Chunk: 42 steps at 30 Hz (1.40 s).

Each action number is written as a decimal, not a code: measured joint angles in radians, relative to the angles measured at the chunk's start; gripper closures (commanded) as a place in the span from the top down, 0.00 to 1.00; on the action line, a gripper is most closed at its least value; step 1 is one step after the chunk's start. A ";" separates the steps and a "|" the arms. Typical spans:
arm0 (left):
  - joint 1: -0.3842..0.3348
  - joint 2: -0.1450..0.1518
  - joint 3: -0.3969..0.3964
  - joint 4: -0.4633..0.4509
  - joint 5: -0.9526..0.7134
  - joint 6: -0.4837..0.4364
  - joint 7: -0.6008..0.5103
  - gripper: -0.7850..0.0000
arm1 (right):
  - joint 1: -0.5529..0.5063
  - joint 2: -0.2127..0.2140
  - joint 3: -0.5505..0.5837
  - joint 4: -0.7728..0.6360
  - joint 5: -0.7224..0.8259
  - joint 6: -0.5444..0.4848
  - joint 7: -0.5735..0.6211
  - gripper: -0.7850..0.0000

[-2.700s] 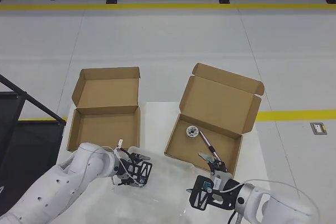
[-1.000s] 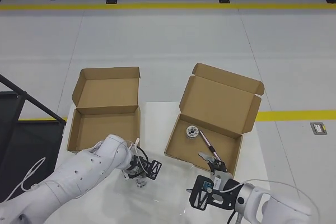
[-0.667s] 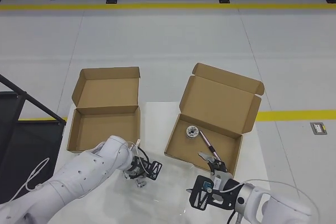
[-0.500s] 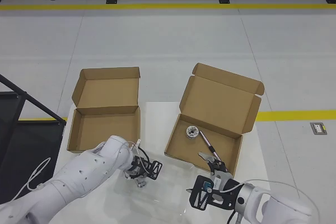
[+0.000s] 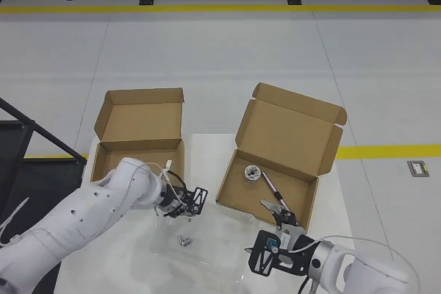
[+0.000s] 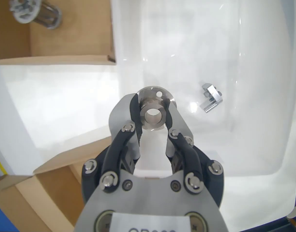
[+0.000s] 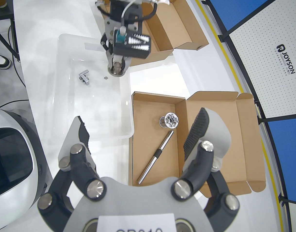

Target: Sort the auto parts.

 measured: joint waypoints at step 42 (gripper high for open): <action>0.244 0.272 -0.467 0.100 -0.185 0.197 -0.180 0.00 | 0.000 0.000 0.000 0.000 0.000 0.000 0.000 1.00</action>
